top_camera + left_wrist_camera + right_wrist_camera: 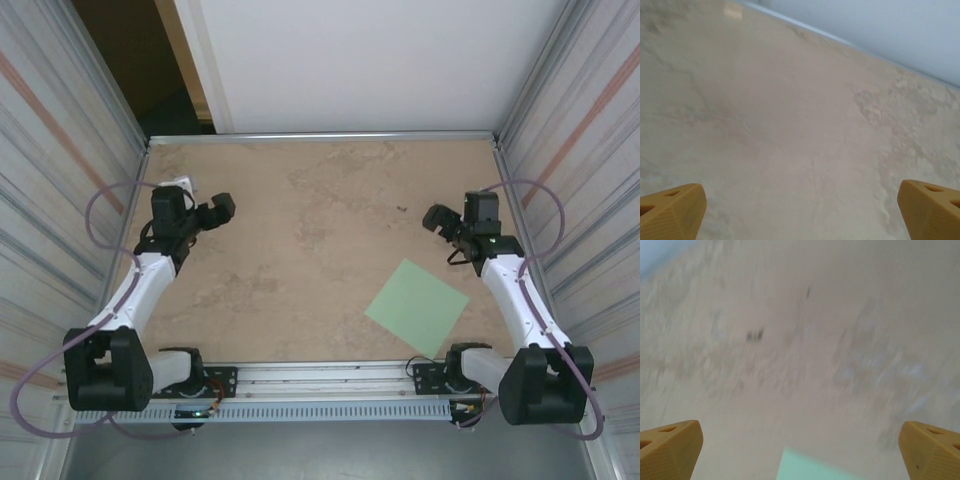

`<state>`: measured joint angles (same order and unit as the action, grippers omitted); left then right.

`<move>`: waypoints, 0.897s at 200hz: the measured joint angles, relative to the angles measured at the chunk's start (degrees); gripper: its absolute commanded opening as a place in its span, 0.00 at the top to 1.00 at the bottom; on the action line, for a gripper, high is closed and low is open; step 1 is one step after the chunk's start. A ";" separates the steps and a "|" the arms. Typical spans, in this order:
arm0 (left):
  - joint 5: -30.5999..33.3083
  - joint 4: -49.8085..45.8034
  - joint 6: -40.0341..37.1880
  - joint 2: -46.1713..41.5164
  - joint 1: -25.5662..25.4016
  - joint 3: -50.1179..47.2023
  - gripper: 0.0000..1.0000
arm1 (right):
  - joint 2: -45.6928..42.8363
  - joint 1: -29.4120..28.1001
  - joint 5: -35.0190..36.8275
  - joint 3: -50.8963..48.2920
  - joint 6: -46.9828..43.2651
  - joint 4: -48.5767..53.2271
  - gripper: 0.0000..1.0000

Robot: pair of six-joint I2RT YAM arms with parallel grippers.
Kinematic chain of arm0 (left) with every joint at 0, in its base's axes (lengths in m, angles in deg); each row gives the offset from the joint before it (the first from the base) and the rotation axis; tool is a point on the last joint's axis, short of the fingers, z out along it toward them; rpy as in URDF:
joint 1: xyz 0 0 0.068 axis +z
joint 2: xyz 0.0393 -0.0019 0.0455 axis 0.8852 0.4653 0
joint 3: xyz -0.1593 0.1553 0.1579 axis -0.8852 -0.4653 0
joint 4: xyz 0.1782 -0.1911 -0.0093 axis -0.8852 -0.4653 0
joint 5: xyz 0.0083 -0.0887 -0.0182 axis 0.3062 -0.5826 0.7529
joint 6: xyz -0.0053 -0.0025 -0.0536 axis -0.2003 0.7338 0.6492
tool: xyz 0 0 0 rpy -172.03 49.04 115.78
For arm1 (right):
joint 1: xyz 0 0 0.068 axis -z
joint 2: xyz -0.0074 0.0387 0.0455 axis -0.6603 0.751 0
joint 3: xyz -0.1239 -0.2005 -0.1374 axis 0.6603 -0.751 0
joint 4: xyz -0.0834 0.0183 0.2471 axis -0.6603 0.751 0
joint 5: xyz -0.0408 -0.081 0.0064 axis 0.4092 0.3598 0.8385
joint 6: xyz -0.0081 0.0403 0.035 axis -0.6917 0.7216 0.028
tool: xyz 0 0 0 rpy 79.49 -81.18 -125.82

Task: Fold a paper plane with a square sheet of paper (pick it up from the middle)
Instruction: Move the square sheet of paper to the center of the table.

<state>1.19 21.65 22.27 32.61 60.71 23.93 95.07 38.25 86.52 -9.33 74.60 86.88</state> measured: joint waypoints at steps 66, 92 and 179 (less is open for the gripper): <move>-5.79 -2.19 1.62 3.13 0.00 0.00 0.01 | 6.51 -13.00 -4.52 -3.15 12.39 9.40 0.01; -6.40 -2.16 1.75 3.13 0.00 0.00 0.01 | 8.83 -13.00 -5.55 -6.54 15.98 6.43 0.01; -9.03 -2.19 2.67 3.98 0.00 0.00 0.01 | 19.19 -15.80 -8.68 -6.36 19.56 -6.86 0.00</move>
<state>-7.83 19.46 24.93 36.58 60.71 23.93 114.26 22.45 77.85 -15.69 94.16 80.02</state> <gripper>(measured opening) 0.986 0.998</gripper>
